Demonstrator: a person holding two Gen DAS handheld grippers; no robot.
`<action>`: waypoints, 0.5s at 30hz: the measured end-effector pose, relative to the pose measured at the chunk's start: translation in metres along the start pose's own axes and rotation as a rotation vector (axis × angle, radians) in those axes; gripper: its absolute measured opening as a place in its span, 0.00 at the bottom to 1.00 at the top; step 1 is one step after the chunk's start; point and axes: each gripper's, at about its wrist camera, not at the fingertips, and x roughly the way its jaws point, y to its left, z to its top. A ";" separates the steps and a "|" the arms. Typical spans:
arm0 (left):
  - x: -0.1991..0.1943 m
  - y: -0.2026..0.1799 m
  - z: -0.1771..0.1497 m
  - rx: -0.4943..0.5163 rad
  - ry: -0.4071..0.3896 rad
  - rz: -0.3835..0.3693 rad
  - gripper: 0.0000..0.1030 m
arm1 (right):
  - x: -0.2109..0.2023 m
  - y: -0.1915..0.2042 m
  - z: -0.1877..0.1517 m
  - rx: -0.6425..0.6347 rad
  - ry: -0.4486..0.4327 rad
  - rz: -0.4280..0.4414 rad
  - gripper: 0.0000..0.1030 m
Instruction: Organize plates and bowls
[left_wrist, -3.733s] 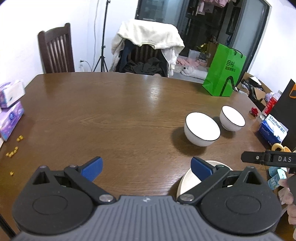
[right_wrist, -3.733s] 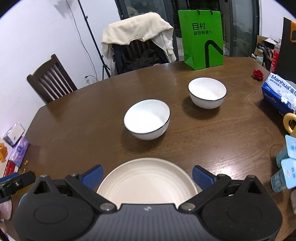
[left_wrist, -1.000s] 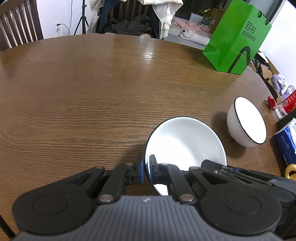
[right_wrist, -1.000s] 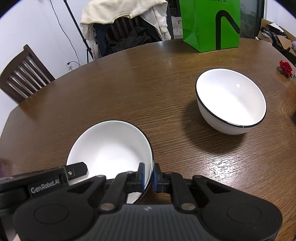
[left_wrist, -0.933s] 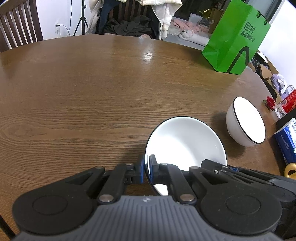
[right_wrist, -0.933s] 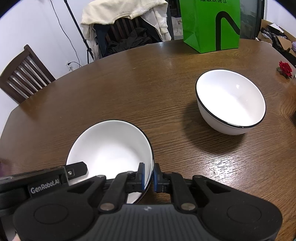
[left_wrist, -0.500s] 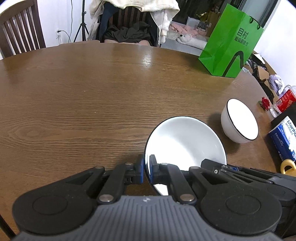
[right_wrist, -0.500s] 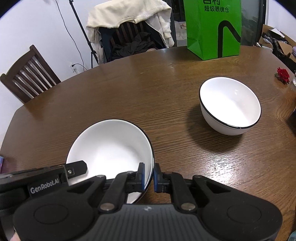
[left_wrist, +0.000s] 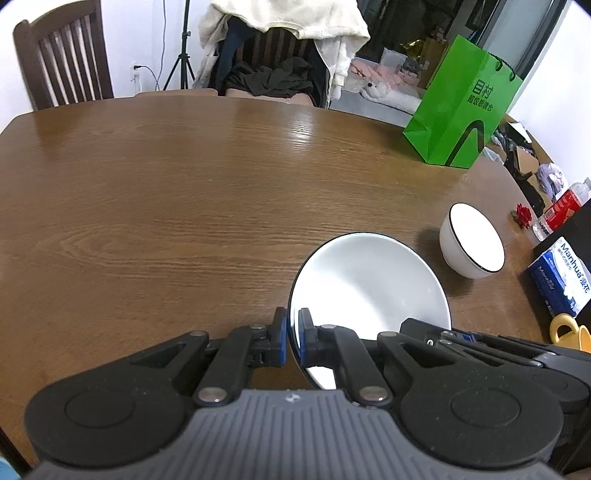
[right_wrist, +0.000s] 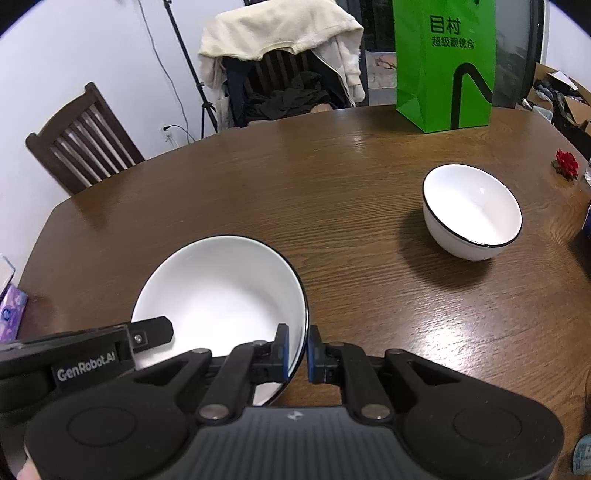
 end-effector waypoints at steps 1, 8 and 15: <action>-0.004 0.003 -0.002 -0.005 -0.001 0.000 0.06 | -0.003 0.003 -0.002 -0.004 -0.001 0.002 0.09; -0.025 0.016 -0.015 -0.019 -0.013 0.004 0.06 | -0.020 0.022 -0.016 -0.027 -0.004 0.010 0.09; -0.045 0.029 -0.027 -0.032 -0.021 0.008 0.07 | -0.035 0.039 -0.027 -0.050 -0.006 0.016 0.09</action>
